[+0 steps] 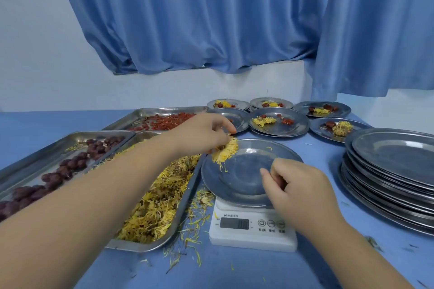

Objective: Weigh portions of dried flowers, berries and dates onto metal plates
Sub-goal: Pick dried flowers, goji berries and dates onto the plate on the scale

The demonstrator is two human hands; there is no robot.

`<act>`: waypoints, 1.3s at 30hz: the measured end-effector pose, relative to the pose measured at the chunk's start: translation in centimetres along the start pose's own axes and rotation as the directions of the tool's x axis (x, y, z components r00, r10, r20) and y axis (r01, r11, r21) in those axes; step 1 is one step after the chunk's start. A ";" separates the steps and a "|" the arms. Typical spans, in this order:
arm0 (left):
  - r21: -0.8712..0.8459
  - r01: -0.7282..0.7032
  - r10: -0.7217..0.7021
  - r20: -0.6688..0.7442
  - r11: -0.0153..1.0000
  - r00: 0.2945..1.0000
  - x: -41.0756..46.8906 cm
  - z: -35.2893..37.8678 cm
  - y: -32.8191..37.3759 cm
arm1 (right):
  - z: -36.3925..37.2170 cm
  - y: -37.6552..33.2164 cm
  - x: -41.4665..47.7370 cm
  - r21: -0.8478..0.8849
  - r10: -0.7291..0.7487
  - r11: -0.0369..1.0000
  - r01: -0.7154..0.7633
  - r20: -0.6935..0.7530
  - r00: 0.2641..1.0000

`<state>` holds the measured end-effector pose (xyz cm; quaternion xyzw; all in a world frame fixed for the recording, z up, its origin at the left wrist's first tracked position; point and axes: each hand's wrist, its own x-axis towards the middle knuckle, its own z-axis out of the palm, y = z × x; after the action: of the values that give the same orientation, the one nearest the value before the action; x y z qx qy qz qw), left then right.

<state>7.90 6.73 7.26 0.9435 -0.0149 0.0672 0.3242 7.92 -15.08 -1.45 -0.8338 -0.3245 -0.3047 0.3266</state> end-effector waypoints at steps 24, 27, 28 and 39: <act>-0.121 -0.003 -0.003 -0.050 0.993 0.999 -1.3 1.8 -1.9 | 0.2 -1.8 -1.0 -0.010 -0.093 0.996 0.094 0.052 0.994; -0.059 -0.016 0.010 -0.101 0.998 0.995 -0.9 2.0 -2.3 | 0.1 -1.5 -1.0 -0.019 -0.080 0.997 0.081 0.046 0.996; -0.036 -0.015 0.011 -0.113 0.999 0.994 -0.9 2.0 -2.4 | 0.0 -1.4 -1.0 -0.017 -0.076 0.997 0.077 0.042 0.996; 0.224 0.014 0.030 -0.195 0.974 0.980 -1.3 1.5 -4.5 | 0.4 -2.2 -1.1 0.008 -0.131 0.991 0.130 0.038 0.991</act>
<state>7.16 9.33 3.18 0.9627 0.0211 0.1627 0.2153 5.73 -13.91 -1.72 -0.8156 -0.3854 -0.3084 0.3019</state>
